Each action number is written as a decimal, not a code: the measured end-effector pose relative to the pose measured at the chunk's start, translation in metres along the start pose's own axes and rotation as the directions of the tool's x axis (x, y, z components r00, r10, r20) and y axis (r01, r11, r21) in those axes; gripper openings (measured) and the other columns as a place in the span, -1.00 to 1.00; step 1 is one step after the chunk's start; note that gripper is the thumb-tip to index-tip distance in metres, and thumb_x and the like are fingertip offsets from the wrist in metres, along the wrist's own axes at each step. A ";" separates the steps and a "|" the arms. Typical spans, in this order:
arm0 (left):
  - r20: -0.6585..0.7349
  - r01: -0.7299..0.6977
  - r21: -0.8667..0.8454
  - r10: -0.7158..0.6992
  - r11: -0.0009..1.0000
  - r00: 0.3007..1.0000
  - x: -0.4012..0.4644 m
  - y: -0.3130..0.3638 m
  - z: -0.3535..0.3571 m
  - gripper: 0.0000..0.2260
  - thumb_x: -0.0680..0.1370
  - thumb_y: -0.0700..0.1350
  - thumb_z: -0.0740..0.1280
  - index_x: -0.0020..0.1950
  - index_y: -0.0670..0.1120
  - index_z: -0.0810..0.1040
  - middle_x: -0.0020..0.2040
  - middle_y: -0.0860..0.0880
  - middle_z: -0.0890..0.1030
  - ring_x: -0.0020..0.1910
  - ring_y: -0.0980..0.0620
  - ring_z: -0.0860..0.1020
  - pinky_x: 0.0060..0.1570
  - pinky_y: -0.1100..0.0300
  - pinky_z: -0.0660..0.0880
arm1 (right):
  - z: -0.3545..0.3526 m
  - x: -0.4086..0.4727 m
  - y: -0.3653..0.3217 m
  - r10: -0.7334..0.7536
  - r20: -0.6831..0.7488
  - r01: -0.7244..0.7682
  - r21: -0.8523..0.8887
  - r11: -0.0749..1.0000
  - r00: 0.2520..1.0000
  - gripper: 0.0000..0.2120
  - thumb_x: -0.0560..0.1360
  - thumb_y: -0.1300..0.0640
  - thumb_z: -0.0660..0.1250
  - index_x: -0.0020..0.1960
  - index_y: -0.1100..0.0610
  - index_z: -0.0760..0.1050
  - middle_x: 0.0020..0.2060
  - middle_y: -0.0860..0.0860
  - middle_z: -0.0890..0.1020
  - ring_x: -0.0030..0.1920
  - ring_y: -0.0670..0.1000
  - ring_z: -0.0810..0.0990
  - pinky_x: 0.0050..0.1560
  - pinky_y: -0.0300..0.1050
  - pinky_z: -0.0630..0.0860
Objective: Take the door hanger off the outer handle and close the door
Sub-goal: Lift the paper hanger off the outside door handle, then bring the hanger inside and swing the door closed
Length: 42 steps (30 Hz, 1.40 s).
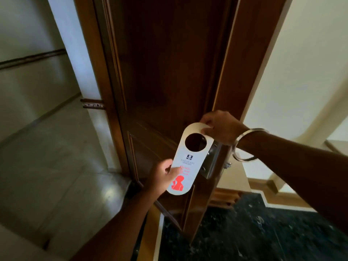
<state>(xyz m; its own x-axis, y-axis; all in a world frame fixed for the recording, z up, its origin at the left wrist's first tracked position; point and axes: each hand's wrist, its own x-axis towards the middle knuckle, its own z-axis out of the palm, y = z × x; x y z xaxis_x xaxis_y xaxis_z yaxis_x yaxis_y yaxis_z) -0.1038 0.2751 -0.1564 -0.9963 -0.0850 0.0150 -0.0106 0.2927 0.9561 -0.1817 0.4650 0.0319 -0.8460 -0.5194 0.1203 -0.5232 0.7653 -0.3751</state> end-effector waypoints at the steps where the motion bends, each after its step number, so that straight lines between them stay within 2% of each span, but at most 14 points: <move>1: 0.015 0.019 -0.009 -0.019 1.000 1.000 -0.001 -0.002 0.008 -0.80 0.54 0.04 0.41 0.14 0.05 0.59 0.05 0.09 0.70 0.00 0.13 0.67 -0.03 0.15 0.63 | -0.002 -0.004 0.005 -0.001 0.000 0.001 -0.021 1.000 1.000 -0.79 0.51 0.13 0.35 0.14 0.06 0.55 -0.08 -0.08 0.52 -0.06 -0.04 0.50 -0.21 -0.25 0.35; 3: 0.067 0.041 -0.019 -0.040 0.999 0.997 -0.003 -0.004 0.028 -0.81 0.56 0.01 0.40 0.15 0.02 0.60 0.07 0.04 0.70 0.02 0.12 0.66 0.04 0.08 0.62 | -0.008 -0.013 0.018 -0.002 -0.006 0.002 -0.054 0.999 1.000 -0.80 0.51 0.14 0.35 0.13 0.08 0.56 -0.06 -0.05 0.53 -0.04 -0.01 0.51 -0.12 -0.17 0.39; 6: 0.144 0.078 -0.031 -0.072 0.997 0.987 -0.007 -0.006 0.071 -0.80 0.59 -0.06 0.36 0.18 -0.08 0.60 0.11 -0.03 0.69 0.08 0.05 0.65 0.07 0.11 0.60 | -0.023 -0.029 0.044 0.001 0.019 0.001 -0.099 0.995 1.000 -0.85 0.49 0.16 0.35 0.06 0.07 0.58 -0.05 0.00 0.59 -0.05 0.04 0.54 -0.09 -0.09 0.44; 9: 0.207 0.129 -0.128 -0.101 0.983 0.973 -0.008 0.003 0.130 -0.74 0.55 -0.10 0.35 0.17 -0.21 0.57 0.08 -0.10 0.66 0.00 0.03 0.65 -0.10 0.23 0.56 | -0.042 -0.048 0.089 0.030 0.034 -0.025 -0.127 0.992 0.999 -0.91 0.47 0.16 0.35 -0.05 0.01 0.57 -0.09 -0.04 0.54 -0.07 0.02 0.52 -0.12 -0.14 0.38; 12: 0.258 0.163 -0.145 -0.121 0.976 0.958 0.000 0.026 0.198 -0.85 0.55 -0.13 0.36 0.09 -0.13 0.56 0.00 -0.07 0.66 -0.10 0.12 0.63 -0.21 0.32 0.51 | -0.063 -0.063 0.147 0.073 0.046 -0.067 -0.120 0.990 0.996 -0.88 0.47 0.18 0.35 -0.08 -0.03 0.54 -0.09 -0.09 0.49 -0.07 0.00 0.49 -0.08 -0.16 0.35; 14: 0.258 0.186 -0.138 -0.146 0.973 0.955 0.011 0.040 0.240 -0.83 0.52 -0.07 0.39 0.06 -0.10 0.57 -0.04 -0.04 0.66 -0.07 0.06 0.63 -0.16 0.21 0.57 | -0.076 -0.070 0.189 0.102 0.023 -0.098 -0.132 0.986 0.995 -0.88 0.48 0.19 0.33 -0.04 0.01 0.57 -0.09 -0.09 0.48 -0.07 -0.01 0.46 -0.07 -0.16 0.34; 17: 0.264 0.226 -0.072 -0.200 0.972 0.944 0.042 0.057 0.302 -0.78 0.59 -0.10 0.36 0.19 -0.17 0.58 0.11 -0.08 0.67 0.11 -0.02 0.63 0.00 0.11 0.63 | -0.091 -0.075 0.259 0.172 -0.024 -0.173 -0.084 0.981 0.985 -0.84 0.52 0.21 0.27 0.00 0.03 0.59 -0.06 -0.04 0.53 -0.08 -0.01 0.48 -0.09 -0.17 0.35; 20: 0.248 0.296 -0.100 -0.265 0.950 0.932 0.080 0.064 0.350 -0.73 0.57 -0.11 0.38 0.23 -0.20 0.56 0.19 -0.11 0.64 0.20 -0.07 0.59 0.11 0.04 0.60 | -0.097 -0.060 0.319 0.165 -0.044 -0.167 -0.061 0.984 0.985 -0.77 0.53 0.27 0.23 0.06 0.07 0.62 0.03 0.03 0.62 -0.06 -0.02 0.49 -0.06 -0.19 0.36; 24: 0.143 0.369 -0.143 -0.350 0.918 0.926 0.127 0.063 0.384 -0.84 0.56 -0.14 0.40 0.12 -0.11 0.55 0.18 -0.12 0.63 0.18 -0.11 0.59 0.12 -0.05 0.60 | -0.093 -0.019 0.373 0.165 -0.052 -0.166 -0.001 0.986 0.985 -0.73 0.50 0.30 0.22 0.06 0.09 0.63 0.04 0.07 0.64 -0.05 -0.01 0.50 -0.05 -0.21 0.36; 28: 0.072 0.394 -0.117 -0.388 0.911 0.919 0.190 0.043 0.403 -0.84 0.54 -0.14 0.43 0.10 -0.07 0.54 0.15 -0.08 0.65 0.13 -0.06 0.62 -0.06 0.11 0.65 | -0.070 0.039 0.428 0.226 -0.047 -0.222 0.079 0.972 0.973 -0.79 0.50 0.25 0.27 0.07 0.08 0.58 0.04 0.08 0.60 -0.09 0.02 0.51 -0.08 -0.16 0.42; 31: 0.012 0.430 -0.084 -0.430 0.899 0.903 0.248 0.010 0.418 -0.83 0.53 -0.13 0.44 0.09 -0.07 0.55 0.11 -0.04 0.66 0.06 -0.02 0.64 -0.13 0.13 0.66 | -0.039 0.093 0.478 0.236 -0.022 -0.233 0.093 0.968 0.971 -0.84 0.49 0.25 0.30 0.04 0.10 0.56 0.02 0.11 0.62 -0.04 0.07 0.54 -0.04 -0.10 0.46; 34: -0.016 0.475 -0.062 -0.477 0.878 0.879 0.293 -0.019 0.434 -0.90 0.54 -0.16 0.42 0.03 -0.05 0.56 0.06 -0.07 0.67 -0.04 0.01 0.64 -0.07 0.07 0.66 | -0.007 0.137 0.521 0.266 0.021 -0.266 0.109 0.958 0.964 -0.87 0.50 0.24 0.28 -0.01 0.10 0.57 -0.01 0.11 0.64 -0.02 0.09 0.56 -0.02 -0.09 0.47; 38: -0.026 0.580 -0.007 -0.580 0.815 0.814 0.362 -0.070 0.451 -0.94 0.55 -0.17 0.40 -0.04 -0.03 0.58 -0.01 -0.07 0.68 -0.04 -0.03 0.65 0.04 -0.01 0.64 | 0.053 0.199 0.590 0.350 0.111 -0.366 0.201 0.909 0.930 -0.90 0.50 0.22 0.31 -0.07 0.10 0.59 -0.10 0.09 0.66 -0.07 0.08 0.59 -0.06 -0.12 0.47; 42: -0.034 0.648 0.084 -0.648 0.757 0.761 0.414 -0.129 0.464 -0.90 0.53 -0.17 0.40 0.03 -0.12 0.64 -0.01 -0.05 0.69 -0.03 0.01 0.63 0.07 0.04 0.61 | 0.126 0.237 0.655 0.402 0.176 -0.436 0.261 0.861 0.899 -0.85 0.52 0.22 0.30 0.07 0.14 0.58 -0.07 0.11 0.68 -0.07 0.09 0.64 0.00 -0.08 0.55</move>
<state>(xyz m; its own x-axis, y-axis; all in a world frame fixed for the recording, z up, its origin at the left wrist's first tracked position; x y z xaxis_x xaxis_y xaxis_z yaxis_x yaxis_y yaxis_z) -0.5551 0.6442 -0.4095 -0.7484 -0.2863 -0.5982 -0.6609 0.2462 0.7090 -0.7122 0.7948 -0.3011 -0.9523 -0.2264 -0.2045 -0.0547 0.7863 -0.6154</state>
